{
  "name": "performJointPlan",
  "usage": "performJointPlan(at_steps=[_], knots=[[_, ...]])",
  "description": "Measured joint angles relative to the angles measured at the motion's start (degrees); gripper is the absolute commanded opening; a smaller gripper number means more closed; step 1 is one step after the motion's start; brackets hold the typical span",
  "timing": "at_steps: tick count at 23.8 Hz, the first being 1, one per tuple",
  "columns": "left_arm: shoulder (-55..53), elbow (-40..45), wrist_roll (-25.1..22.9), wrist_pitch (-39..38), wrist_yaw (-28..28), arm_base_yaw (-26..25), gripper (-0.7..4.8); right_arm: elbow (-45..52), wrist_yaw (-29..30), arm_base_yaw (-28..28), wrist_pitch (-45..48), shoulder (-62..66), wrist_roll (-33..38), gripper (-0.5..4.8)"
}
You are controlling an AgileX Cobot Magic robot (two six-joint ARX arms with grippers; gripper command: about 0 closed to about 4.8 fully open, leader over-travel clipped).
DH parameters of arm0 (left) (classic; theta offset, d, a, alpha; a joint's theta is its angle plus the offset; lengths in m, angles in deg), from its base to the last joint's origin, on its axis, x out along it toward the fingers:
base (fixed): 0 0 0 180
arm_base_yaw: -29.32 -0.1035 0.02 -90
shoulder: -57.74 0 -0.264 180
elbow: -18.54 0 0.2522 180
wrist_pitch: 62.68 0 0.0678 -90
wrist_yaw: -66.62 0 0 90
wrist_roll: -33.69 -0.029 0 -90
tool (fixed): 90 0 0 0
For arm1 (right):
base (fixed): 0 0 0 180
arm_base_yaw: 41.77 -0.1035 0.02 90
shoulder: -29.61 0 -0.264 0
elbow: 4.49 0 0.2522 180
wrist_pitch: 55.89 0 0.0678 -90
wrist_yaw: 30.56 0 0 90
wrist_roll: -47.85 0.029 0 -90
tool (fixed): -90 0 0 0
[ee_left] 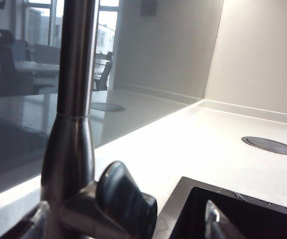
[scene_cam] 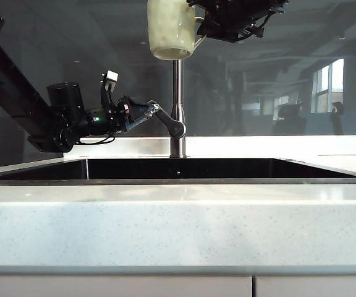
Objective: Pick up the mug next to the sink, go to the faucet to get some water, pour the water into the sink, and finally put the mug back to its place.
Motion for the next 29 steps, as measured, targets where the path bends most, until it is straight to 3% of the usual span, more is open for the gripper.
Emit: performJointPlan(at_steps=[9, 16, 20, 29], knots=[[-0.02, 0.02, 5.05, 8.92, -2.12, 0.44, 3.98, 0.00, 0.07, 0.04, -0.39, 0.00, -1.33, -0.01], [-0.02, 0.04, 7.96, 9.31, -6.12, 0.11, 3.88, 0.00, 0.07, 0.07, -0.37, 0.00, -1.36, -0.01], [-0.02, 0.04, 8.24, 9.14, -6.32, 0.11, 3.27, 0.00, 0.07, 0.07, -0.37, 0.00, -1.36, -0.01], [-0.02, 0.02, 10.34, 9.38, -10.01, 0.11, 3.27, 0.00, 0.07, 0.07, -0.37, 0.00, -1.36, -0.01]])
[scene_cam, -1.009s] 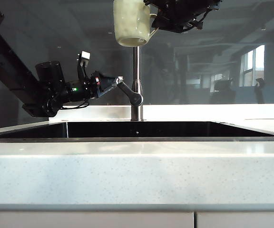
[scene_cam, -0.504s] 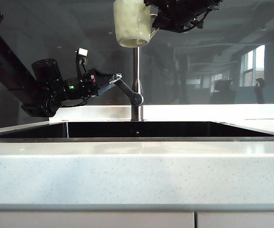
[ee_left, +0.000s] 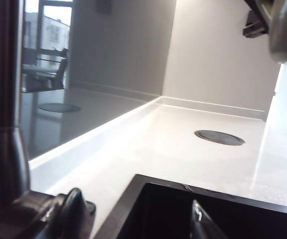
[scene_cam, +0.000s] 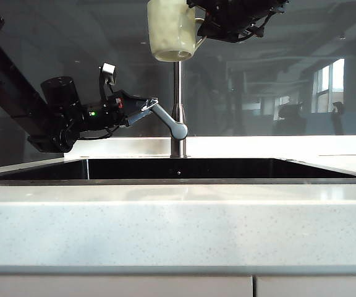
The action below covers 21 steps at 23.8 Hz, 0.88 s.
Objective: Pick up the mug next to the sink, go to the faucet to get some water, pour the water into the sink, and finally put the mug back to its place.
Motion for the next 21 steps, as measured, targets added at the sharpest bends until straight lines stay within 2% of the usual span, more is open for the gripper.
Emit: performJointPlan(at_steps=[8, 16, 21], knots=[[0.00, 0.00, 1.64, 1.81, -1.11, 0.00, 3.27, 0.00, 0.00, 0.07, -0.02, 0.00, 0.00, -0.01], [0.00, 0.00, -5.09, 1.73, 6.49, 0.46, 3.27, 0.00, 0.00, 0.09, -0.04, 0.00, -0.04, -0.01], [0.00, 0.00, -9.81, -3.19, 7.80, 0.39, 3.27, 0.00, 0.00, 0.09, -0.09, 0.00, -0.17, -0.01]])
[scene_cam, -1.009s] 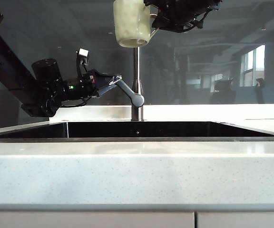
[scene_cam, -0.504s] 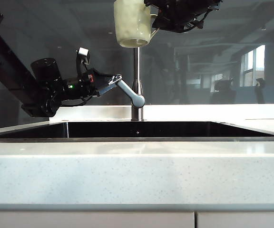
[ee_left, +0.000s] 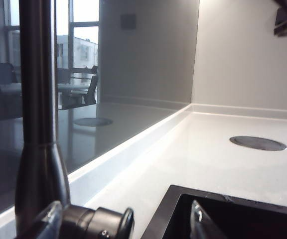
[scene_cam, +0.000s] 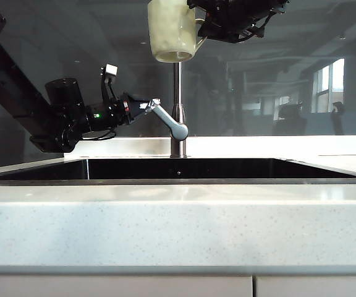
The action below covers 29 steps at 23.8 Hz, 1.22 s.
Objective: Pick up the mug next to the sink, go to the faucet to get some water, pour the water into the sink, and finally put the mug back to its place.
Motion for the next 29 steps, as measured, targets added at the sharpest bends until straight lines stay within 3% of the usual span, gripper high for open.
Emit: performJointPlan(at_steps=[7, 29], knots=[[0.00, 0.00, -3.26, -2.51, 3.41, -0.09, 3.27, 0.02, 0.00, 0.00, -0.42, 0.02, 0.00, -0.01], [0.00, 0.00, -5.49, -3.82, 5.68, -0.09, 3.27, 0.04, 0.00, 0.00, -0.96, 0.13, -0.15, -0.01]])
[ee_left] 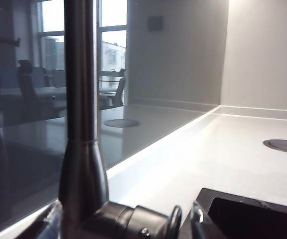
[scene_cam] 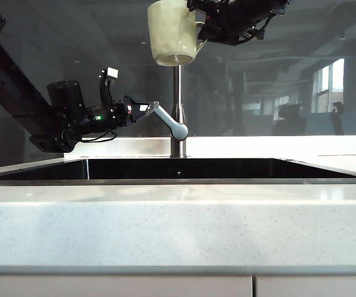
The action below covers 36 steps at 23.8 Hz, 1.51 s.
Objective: Pick up the mug next to the sink, go to the faucet to get some water, pour the water into the sink, and finally put the mug back to its place.
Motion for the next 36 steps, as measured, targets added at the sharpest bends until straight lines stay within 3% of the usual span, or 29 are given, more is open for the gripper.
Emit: performJointPlan(at_steps=[22, 24, 29, 33, 36], knots=[[0.09, -0.02, -6.45, -3.28, 10.49, 0.26, 3.27, 0.00, 0.00, 0.00, -0.31, 0.02, -0.11, -0.01], [0.13, -0.02, -6.45, -3.43, 10.51, 0.22, 3.45, 0.00, -0.02, 0.00, -0.31, 0.02, -0.11, -0.01], [0.04, 0.00, -0.20, -0.87, 0.87, -2.84, 3.45, 0.00, -0.02, 0.31, -0.33, 0.02, -0.85, -0.01], [0.07, -0.02, 12.35, 7.52, -6.56, -4.39, 3.44, -0.02, 0.44, 1.51, -1.73, 0.00, -3.08, -0.01], [0.07, -0.02, 17.49, 10.62, -10.25, -4.90, 3.40, -0.02, 0.39, 2.54, -4.94, -0.07, -6.40, -0.01]])
